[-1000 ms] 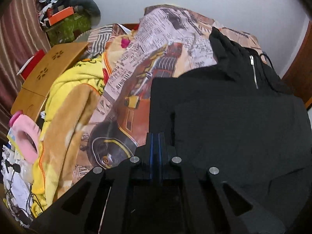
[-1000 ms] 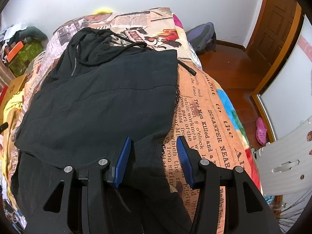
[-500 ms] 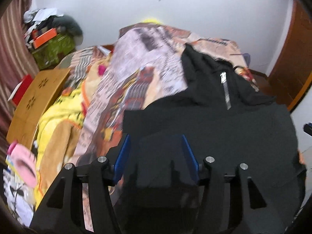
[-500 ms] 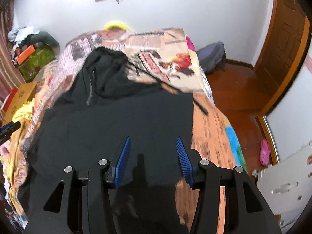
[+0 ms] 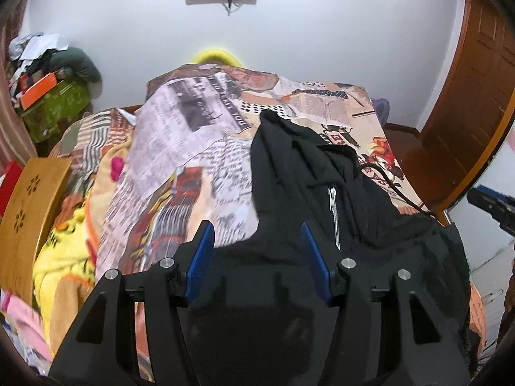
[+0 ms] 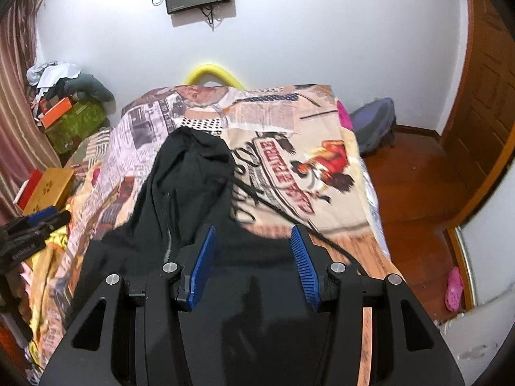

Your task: Fold large clothes

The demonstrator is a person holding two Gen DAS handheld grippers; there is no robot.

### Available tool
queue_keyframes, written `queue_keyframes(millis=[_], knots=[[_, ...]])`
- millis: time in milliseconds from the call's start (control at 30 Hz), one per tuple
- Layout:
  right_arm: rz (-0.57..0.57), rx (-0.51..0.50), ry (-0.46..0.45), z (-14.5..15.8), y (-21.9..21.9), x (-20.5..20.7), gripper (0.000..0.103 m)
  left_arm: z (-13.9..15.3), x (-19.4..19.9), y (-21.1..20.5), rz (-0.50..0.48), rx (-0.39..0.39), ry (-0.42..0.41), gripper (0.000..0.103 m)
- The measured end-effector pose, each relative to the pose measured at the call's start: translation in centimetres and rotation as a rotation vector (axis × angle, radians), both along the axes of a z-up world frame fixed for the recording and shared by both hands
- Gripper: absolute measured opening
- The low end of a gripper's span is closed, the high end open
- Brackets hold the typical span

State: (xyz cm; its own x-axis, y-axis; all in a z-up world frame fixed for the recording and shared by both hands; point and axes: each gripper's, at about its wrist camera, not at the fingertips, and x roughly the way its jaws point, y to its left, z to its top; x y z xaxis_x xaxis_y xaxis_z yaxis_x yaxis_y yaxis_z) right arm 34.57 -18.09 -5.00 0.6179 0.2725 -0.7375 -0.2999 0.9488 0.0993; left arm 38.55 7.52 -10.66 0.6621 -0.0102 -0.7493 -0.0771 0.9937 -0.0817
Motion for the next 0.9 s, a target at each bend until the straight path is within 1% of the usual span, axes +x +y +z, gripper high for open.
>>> queue_keyframes(millis=[133, 300, 400, 600, 667, 700, 800, 867, 900], knots=[[0.018, 0.039, 0.047, -0.9, 1.4, 3.6, 0.045, -1.3, 3.7, -0.1, -0.015, -0.042, 0.027, 0.055], [0.020, 0.111, 0.150, -3.3, 3.0, 8.7, 0.045, -3.5, 8.2, 0.0, -0.017, -0.090, 0.074, 0.055], [-0.002, 0.163, 0.222, -5.3, 3.6, 11.7, 0.045, -4.7, 10.5, 0.1, -0.024, -0.139, 0.095, 0.055], [-0.049, 0.218, 0.320, -8.7, 4.4, 16.3, 0.045, -7.7, 14.2, 0.6, -0.009, -0.235, 0.131, 0.055], [-0.053, 0.239, 0.350, -9.6, 4.8, 17.3, 0.045, -8.5, 15.1, 0.6, -0.004, -0.255, 0.138, 0.053], [-0.051, 0.238, 0.360, -10.0, 5.0, 17.6, 0.045, -8.9, 15.6, 0.6, 0.001, -0.254, 0.141, 0.053], [-0.048, 0.185, 0.375, -11.2, 6.0, 18.0, 0.045, -9.9, 16.6, 0.5, 0.019, -0.225, 0.146, 0.053], [-0.034, 0.171, 0.387, -11.9, 6.4, 18.0, 0.045, -10.5, 17.0, 0.7, 0.027, -0.229, 0.143, 0.052], [-0.027, 0.168, 0.389, -12.2, 6.5, 17.9, 0.044, -10.7, 17.0, 0.8, 0.030, -0.231, 0.138, 0.050]])
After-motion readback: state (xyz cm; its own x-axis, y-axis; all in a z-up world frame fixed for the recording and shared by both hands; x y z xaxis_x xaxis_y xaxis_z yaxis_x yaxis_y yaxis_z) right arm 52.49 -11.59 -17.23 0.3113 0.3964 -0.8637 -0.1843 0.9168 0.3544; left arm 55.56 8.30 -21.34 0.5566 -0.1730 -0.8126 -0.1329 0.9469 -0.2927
